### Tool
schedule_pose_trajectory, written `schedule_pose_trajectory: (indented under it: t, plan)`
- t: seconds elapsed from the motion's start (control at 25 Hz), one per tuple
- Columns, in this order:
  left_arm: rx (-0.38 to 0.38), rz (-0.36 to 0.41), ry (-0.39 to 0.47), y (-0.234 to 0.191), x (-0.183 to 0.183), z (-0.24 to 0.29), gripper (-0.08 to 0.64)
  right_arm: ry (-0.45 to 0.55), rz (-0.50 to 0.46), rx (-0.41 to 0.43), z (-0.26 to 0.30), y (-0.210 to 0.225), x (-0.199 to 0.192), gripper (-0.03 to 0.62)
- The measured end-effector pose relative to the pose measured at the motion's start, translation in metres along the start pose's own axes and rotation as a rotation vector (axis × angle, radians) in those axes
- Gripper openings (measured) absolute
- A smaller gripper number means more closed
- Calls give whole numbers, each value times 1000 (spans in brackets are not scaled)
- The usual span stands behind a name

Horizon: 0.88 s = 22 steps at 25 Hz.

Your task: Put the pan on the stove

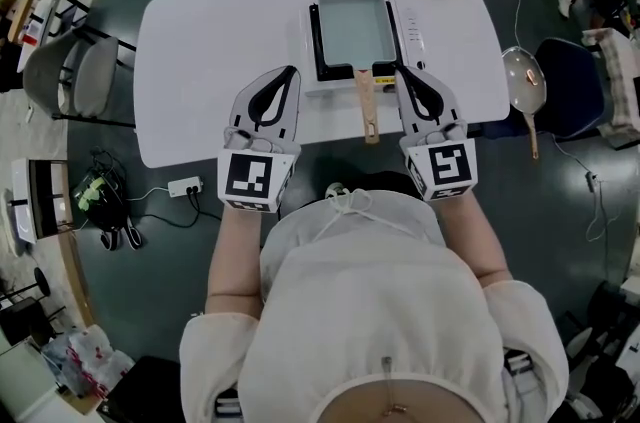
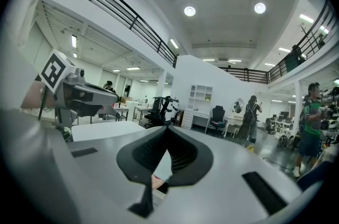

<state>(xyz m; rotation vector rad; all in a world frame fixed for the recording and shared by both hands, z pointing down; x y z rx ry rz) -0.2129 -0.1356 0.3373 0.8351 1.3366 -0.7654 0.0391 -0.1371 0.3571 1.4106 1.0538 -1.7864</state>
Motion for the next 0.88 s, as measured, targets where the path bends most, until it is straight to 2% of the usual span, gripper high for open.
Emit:
schedule_pose_trajectory:
  t: [0.16, 0.88]
  plan:
    - [2, -26, -2, 0, 0, 3, 21, 3, 0, 4, 0, 3, 0, 2]
    - [46, -35, -39, -4, -3, 11, 21, 21, 3, 1, 8, 10, -8, 2]
Point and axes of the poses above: the fingertips, and each gripper's own axes: z forward along the fingers, y to its right, x out of its top, the point moved 9 cm from there along -z, backward along the fingers, and after that the axes turned 1 degree about -z, right-handed, at the moved point
